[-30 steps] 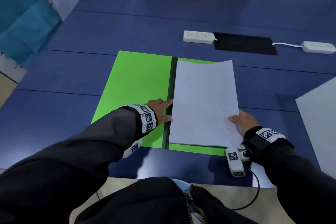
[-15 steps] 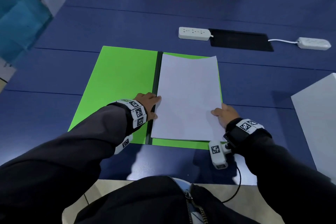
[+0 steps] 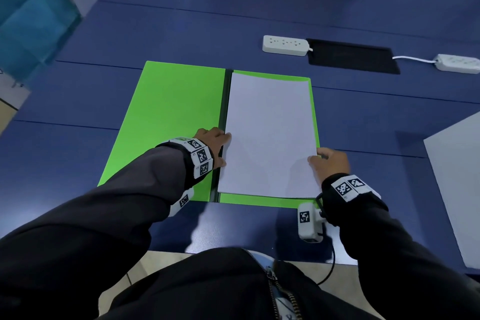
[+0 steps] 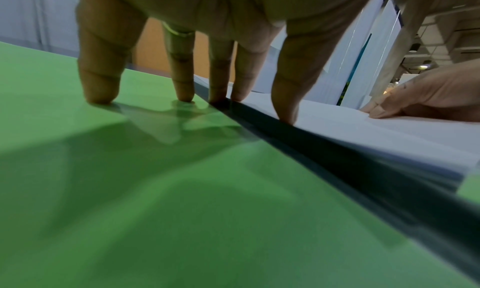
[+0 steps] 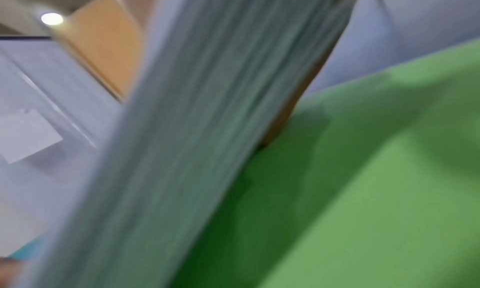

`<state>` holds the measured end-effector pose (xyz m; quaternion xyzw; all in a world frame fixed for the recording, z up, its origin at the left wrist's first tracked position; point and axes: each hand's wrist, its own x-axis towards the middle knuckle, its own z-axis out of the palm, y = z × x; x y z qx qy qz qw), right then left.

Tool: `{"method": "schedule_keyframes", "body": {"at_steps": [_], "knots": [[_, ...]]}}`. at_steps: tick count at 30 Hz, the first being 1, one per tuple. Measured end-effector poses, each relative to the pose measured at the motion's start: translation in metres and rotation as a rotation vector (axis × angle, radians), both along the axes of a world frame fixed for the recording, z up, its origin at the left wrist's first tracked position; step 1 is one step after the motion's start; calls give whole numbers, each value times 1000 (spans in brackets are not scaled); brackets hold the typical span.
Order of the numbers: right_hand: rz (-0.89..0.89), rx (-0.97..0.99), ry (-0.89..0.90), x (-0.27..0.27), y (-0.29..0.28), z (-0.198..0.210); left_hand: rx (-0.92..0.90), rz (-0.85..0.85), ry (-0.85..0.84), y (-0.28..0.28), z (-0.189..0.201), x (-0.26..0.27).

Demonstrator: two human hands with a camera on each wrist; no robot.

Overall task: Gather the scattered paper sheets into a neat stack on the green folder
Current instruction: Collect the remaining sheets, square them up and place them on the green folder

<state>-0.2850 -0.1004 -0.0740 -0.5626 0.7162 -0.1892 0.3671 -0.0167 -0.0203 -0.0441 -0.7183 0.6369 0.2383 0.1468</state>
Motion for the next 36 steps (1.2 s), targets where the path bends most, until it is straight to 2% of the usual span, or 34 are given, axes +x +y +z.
{"method": "schedule_keyframes", "body": {"at_steps": [7,11,17,21,24,27,30,36], "knots": [[37,52,33,4,-1,9,10,5,-16,-1,0,0],[110,95,219,3,-2,21,3,-7,-25,-2,-1,0],[238,16,463,2,7,32,-23,15,5,1,-4,3],[365,-33,466,6,15,29,-99,238,78,12,6,28],[461,28,456,13,22,26,-99,526,2,31,8,65],[508,98,501,17,25,25,-7,745,-78,52,-2,101],[543,115,538,20,24,24,59,817,-109,67,-8,120],[553,128,584,22,24,26,-31,1054,-4,67,-11,142]]}}
